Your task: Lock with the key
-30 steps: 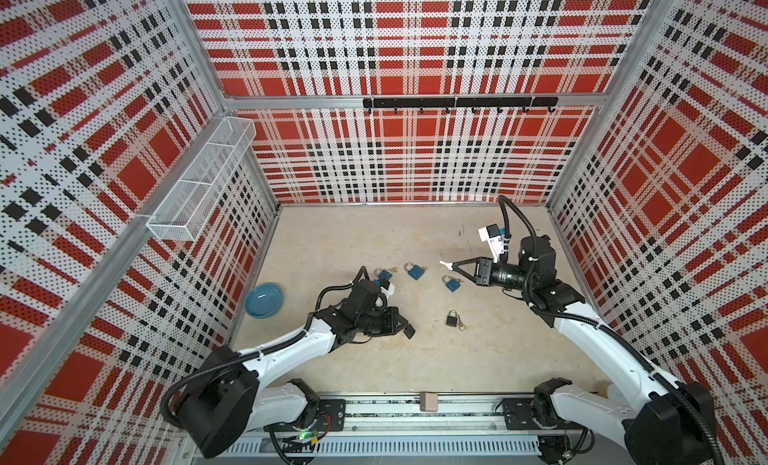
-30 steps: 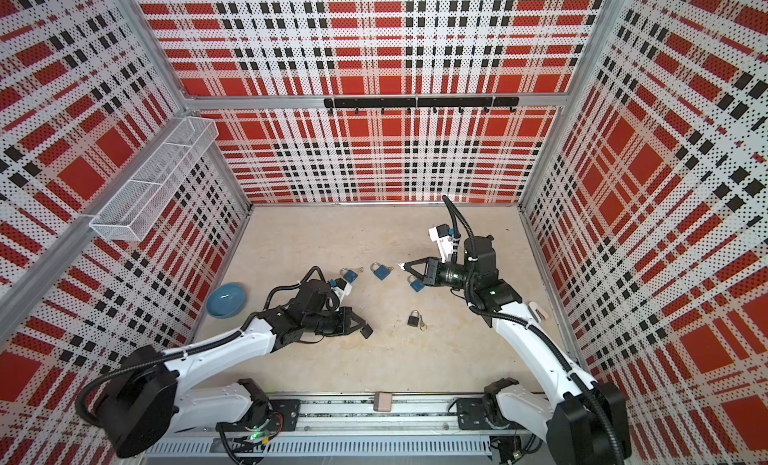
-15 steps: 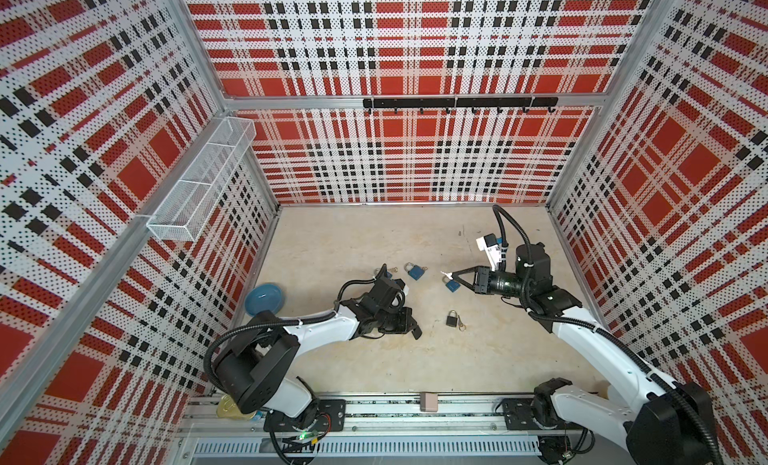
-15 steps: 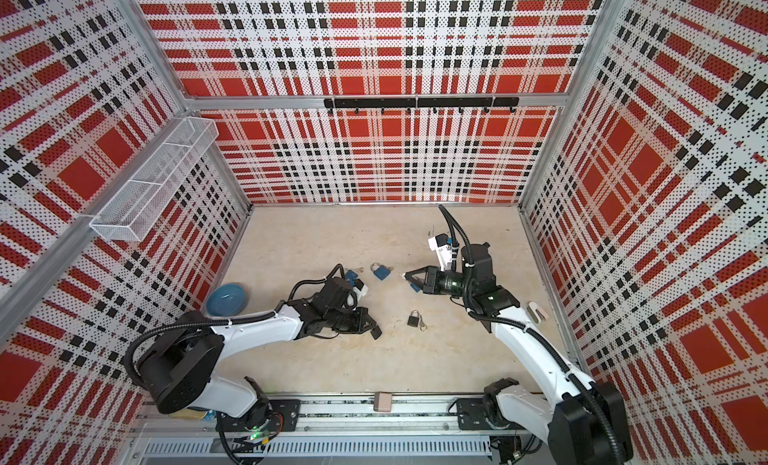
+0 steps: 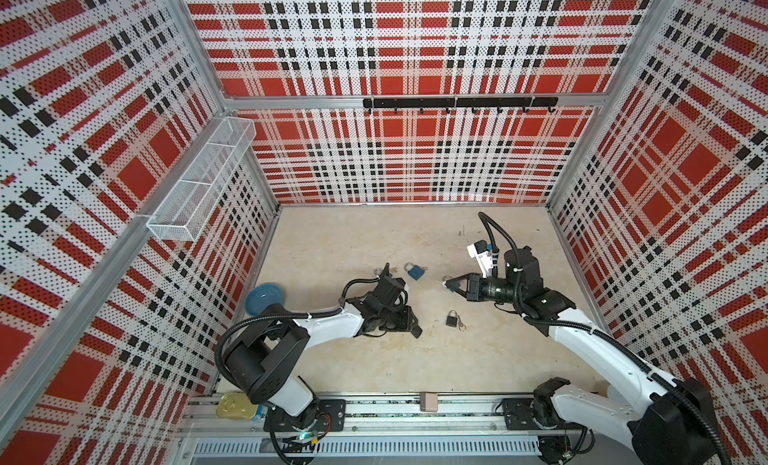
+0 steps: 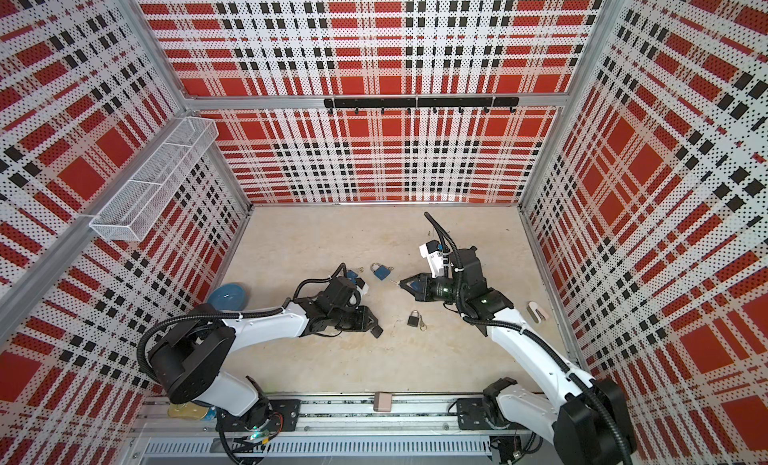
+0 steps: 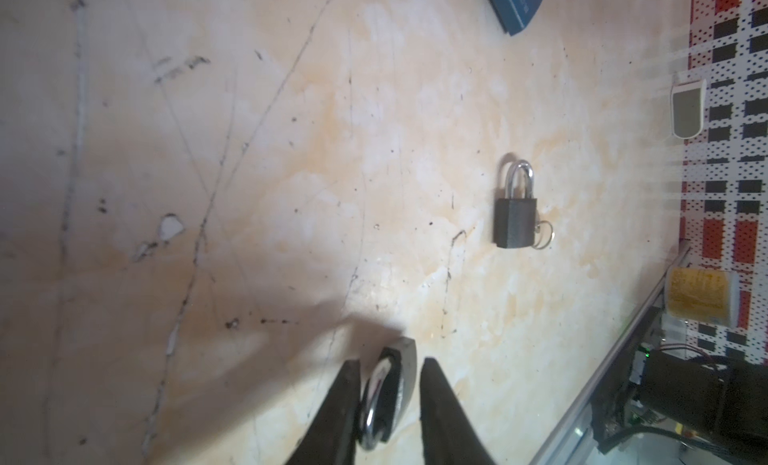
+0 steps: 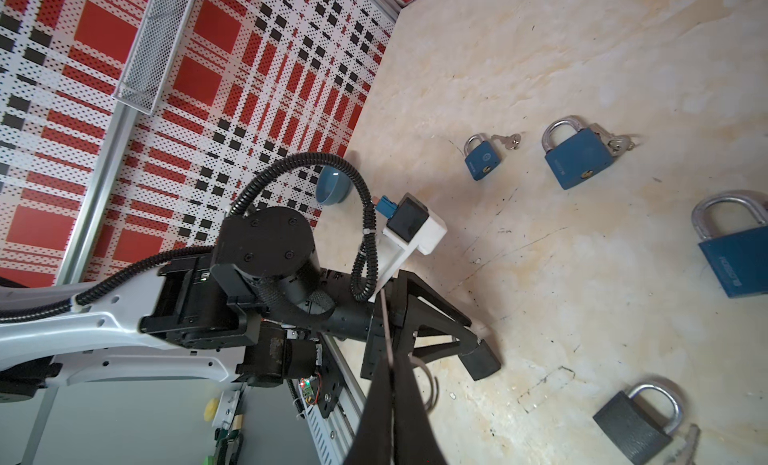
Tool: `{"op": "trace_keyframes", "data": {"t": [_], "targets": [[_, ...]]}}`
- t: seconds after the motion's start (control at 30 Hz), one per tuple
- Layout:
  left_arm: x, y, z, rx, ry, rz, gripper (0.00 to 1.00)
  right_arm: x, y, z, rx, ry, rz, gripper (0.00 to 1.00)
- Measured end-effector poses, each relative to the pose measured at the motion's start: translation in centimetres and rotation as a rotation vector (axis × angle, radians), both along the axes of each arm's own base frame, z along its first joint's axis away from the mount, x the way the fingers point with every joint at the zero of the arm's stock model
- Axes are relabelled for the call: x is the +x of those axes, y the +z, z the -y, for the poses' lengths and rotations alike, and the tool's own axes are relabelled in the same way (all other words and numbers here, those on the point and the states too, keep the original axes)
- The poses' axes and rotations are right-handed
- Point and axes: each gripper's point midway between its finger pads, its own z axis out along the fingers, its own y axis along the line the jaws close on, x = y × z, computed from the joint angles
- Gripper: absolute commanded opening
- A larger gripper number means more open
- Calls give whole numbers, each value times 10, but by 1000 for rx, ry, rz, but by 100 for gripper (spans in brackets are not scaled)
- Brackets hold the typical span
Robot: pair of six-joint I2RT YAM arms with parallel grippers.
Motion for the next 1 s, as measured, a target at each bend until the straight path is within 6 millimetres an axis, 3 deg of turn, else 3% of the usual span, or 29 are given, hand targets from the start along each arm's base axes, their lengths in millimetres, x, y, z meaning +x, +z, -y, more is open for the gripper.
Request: {"op": "trace_keyframes", "data": {"t": [0.3, 0.67, 0.87, 1.0], "targets": [[19, 35, -17, -32, 83, 121, 35, -8, -17, 2, -100, -63, 18, 0], [33, 73, -79, -41, 294, 264, 42, -38, -57, -16, -259, -63, 40, 0], [33, 109, -106, -46, 375, 373, 51, -42, -89, -32, -336, -64, 31, 0], [31, 119, -119, -41, 406, 408, 52, -38, -112, -39, -376, -73, 7, 0]]}}
